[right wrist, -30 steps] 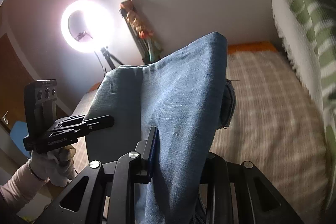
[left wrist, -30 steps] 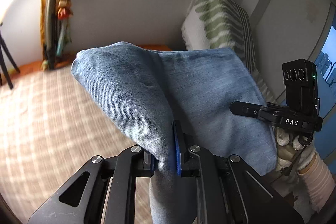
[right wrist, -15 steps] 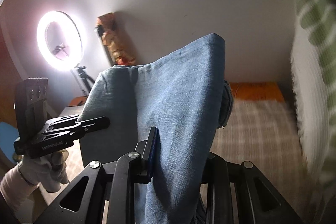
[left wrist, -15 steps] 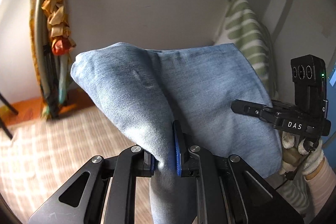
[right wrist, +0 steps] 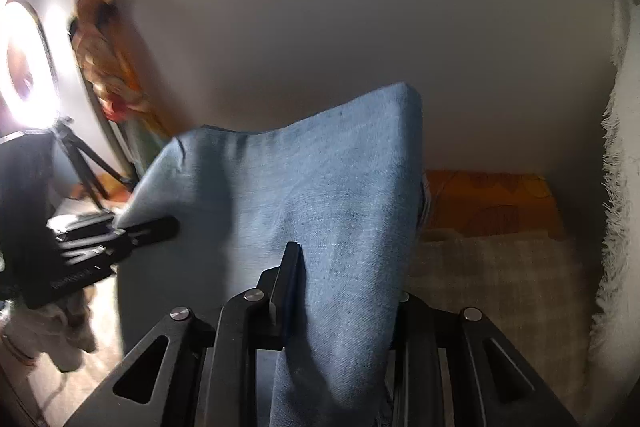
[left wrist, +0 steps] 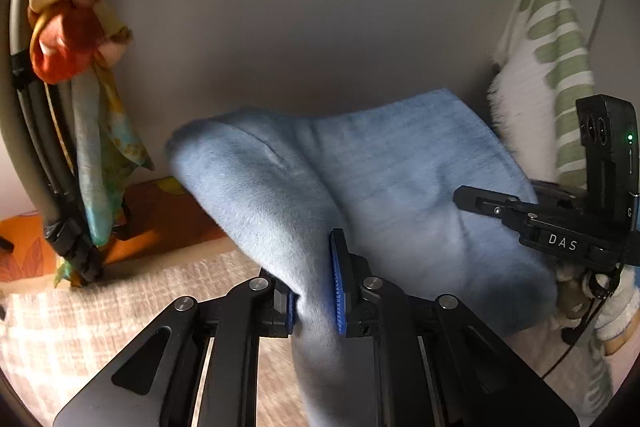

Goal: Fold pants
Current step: 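Carry the jeans bundle with both tools toward the pillow and lower it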

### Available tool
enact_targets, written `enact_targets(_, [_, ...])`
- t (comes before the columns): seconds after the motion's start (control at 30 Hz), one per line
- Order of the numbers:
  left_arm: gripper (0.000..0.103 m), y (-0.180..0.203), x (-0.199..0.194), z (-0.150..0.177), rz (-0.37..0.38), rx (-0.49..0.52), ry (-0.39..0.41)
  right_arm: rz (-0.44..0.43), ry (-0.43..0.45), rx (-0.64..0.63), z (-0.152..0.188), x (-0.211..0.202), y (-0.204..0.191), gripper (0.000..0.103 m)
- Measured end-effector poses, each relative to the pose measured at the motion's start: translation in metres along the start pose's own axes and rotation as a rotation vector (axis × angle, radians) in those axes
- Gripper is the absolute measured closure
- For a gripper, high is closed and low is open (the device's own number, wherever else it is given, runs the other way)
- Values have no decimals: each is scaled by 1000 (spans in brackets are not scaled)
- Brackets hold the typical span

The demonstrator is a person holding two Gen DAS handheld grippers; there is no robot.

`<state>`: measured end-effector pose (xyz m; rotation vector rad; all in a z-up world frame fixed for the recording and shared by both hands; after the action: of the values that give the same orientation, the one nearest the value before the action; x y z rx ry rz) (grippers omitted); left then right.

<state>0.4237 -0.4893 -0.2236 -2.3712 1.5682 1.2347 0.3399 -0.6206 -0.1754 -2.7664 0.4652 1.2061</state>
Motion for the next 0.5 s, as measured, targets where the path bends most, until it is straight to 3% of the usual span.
enact_targets(0.13, [84, -2, 5, 4, -38, -17, -16, 99, -50, 37, -2, 15, 10, 61])
enact_targets(0.2, [76, -1, 3, 6, -57, -13, -26, 160, -38, 56, -3, 11, 17, 55])
enact_targets(0.27, [53, -2, -1, 8, -74, -21, -35, 174, -15, 74, -4, 0, 22, 39])
enact_targets(0.37, [50, 0, -11, 8, -102, -32, -22, 168, 12, 72, -3, -20, 21, 36])
enact_targets(0.5, [45, 3, -33, 8, -84, -26, -7, 176, 30, 71, -6, -41, 18, 33])
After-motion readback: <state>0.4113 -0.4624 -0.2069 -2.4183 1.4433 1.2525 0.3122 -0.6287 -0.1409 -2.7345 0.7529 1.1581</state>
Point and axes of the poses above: each gripper's, at about its wrist camera, not at the fingertips, and x roughly the way its jaws point, y to its right, z to its underside, the point moved 2 cm from there along x, roughly the way its jaws point, and after that the axes turned 12 degrees about z, right-handed, at the moved point
